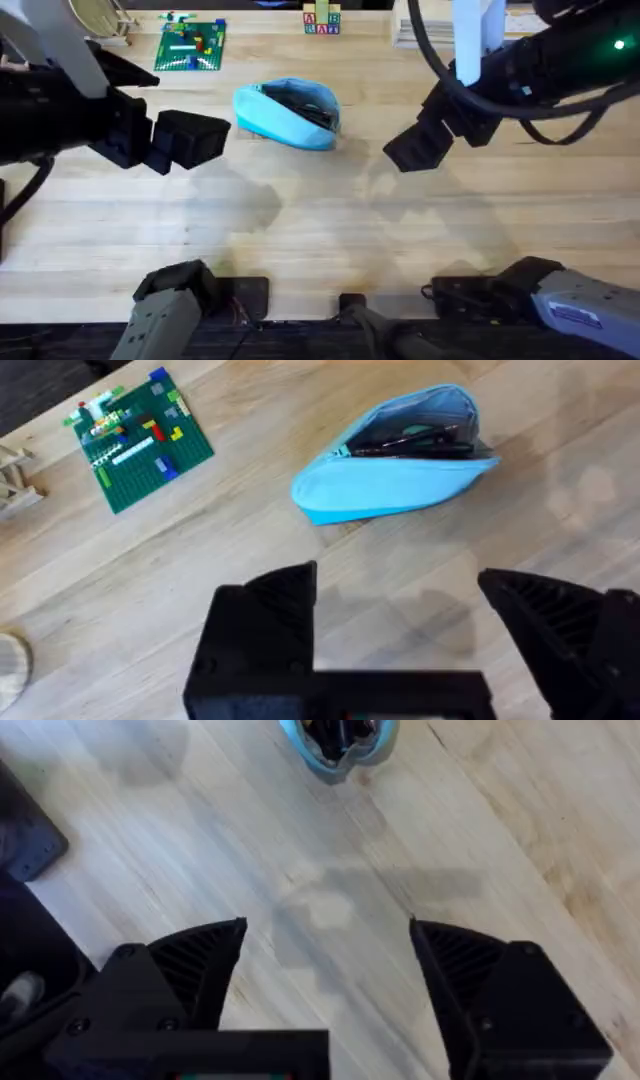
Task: Unzip the bag, pick up the pens from the table one at a time and place them inside, then zip the bag closed.
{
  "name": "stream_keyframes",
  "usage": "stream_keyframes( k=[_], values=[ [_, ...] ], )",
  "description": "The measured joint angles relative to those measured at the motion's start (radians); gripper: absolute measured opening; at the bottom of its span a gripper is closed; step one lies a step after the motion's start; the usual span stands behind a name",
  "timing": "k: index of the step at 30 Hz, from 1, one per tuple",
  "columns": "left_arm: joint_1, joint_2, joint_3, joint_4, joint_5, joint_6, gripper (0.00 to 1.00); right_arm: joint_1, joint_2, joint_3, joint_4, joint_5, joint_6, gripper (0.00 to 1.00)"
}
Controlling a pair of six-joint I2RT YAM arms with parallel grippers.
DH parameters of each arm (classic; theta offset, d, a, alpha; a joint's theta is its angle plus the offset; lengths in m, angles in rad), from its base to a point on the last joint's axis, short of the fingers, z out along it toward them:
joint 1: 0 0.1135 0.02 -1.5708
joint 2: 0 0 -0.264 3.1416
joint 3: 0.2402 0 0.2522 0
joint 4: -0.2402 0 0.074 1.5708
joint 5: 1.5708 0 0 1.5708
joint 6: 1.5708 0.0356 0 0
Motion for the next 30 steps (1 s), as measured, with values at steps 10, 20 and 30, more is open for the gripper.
stream_keyframes(
  k=[10, 20, 30],
  values=[
    [0.000, 0.000, 0.000, 0.000, 0.000, 0.000, 0.995, 0.000, 0.000, 0.000, 0.123, 0.000, 0.111, 0.998],
    [0.000, 0.000, 0.000, 0.000, 0.000, 0.000, 0.995, 0.008, 0.008, 0.000, 0.234, 0.000, 0.281, 0.998],
    [0.000, 0.000, 0.000, 0.000, 0.000, 0.000, 0.996, 0.054, 0.142, 0.000, 0.304, 0.000, 0.415, 0.998]
  ],
)
